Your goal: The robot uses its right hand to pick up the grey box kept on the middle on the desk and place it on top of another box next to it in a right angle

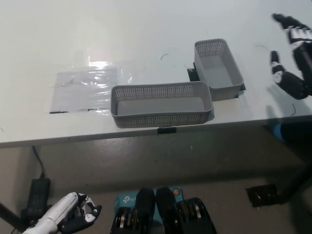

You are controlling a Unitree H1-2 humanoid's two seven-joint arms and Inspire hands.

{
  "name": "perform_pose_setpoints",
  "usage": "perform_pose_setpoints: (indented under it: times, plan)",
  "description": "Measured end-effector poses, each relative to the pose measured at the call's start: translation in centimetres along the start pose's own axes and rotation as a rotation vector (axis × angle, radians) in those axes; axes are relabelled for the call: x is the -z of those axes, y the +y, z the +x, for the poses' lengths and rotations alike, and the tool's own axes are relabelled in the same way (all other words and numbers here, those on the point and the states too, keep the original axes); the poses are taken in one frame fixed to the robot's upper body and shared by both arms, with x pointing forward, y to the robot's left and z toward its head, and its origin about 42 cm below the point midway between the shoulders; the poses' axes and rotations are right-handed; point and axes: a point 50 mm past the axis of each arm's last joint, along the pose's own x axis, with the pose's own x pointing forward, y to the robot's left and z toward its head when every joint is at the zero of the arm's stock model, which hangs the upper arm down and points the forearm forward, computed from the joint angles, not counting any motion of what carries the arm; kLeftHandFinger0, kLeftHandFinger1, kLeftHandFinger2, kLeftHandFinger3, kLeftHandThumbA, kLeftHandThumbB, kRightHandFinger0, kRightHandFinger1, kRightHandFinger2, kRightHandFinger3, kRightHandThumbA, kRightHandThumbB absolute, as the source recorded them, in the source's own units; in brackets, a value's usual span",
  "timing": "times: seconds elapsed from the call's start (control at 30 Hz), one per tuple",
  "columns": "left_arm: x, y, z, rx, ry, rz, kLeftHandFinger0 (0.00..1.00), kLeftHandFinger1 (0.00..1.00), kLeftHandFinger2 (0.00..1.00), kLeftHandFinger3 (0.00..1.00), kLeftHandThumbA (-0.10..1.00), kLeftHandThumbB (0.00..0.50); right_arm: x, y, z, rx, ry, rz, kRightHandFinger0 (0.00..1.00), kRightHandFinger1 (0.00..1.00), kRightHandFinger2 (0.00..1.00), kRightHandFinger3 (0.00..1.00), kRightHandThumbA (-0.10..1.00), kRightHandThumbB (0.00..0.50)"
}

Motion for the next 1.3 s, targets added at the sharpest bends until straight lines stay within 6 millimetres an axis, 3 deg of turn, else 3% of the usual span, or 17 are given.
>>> perform_pose_setpoints:
  times: [0.33,0.5,0.57,0.8,0.93,1.03,1.3]
  plan:
    - [0.0,0.2,0.0,0.006,0.006,0.014,0.09,0.06,0.22,0.41,0.61,0.166,0.1,2.5,2.9,-0.274,0.019,-0.110,1.00,1.00,1.00,1.00,0.26,0.460]
    - [0.0,0.4,0.0,0.000,0.009,0.017,0.07,0.03,0.17,0.38,0.59,0.164,0.7,4.4,3.8,-0.382,0.049,-0.144,1.00,1.00,1.00,1.00,0.26,0.398]
    - [0.0,0.4,0.0,0.000,0.009,0.018,0.06,0.04,0.19,0.37,0.61,0.163,0.7,5.0,4.4,-0.412,0.051,-0.157,1.00,1.00,1.00,1.00,0.26,0.410]
    - [0.0,0.4,0.0,-0.001,0.007,0.021,0.05,0.02,0.18,0.39,0.61,0.170,0.4,7.0,6.1,-0.478,0.023,-0.191,1.00,1.00,1.00,1.00,0.27,0.362]
    - [0.0,0.4,0.0,-0.002,0.008,0.022,0.09,0.06,0.22,0.44,0.61,0.168,-0.2,8.0,6.4,-0.499,-0.002,-0.193,1.00,1.00,1.00,1.00,0.28,0.343]
    - [-0.1,0.5,0.1,-0.004,0.006,0.025,0.06,0.03,0.17,0.41,0.59,0.160,-0.5,8.6,6.4,-0.514,-0.014,-0.199,1.00,1.00,1.00,1.00,0.27,0.336]
    - [-0.1,0.5,0.1,-0.002,0.005,0.025,0.08,0.04,0.20,0.42,0.61,0.164,-0.1,9.5,6.3,-0.547,-0.021,-0.231,1.00,1.00,1.00,1.00,0.25,0.332]
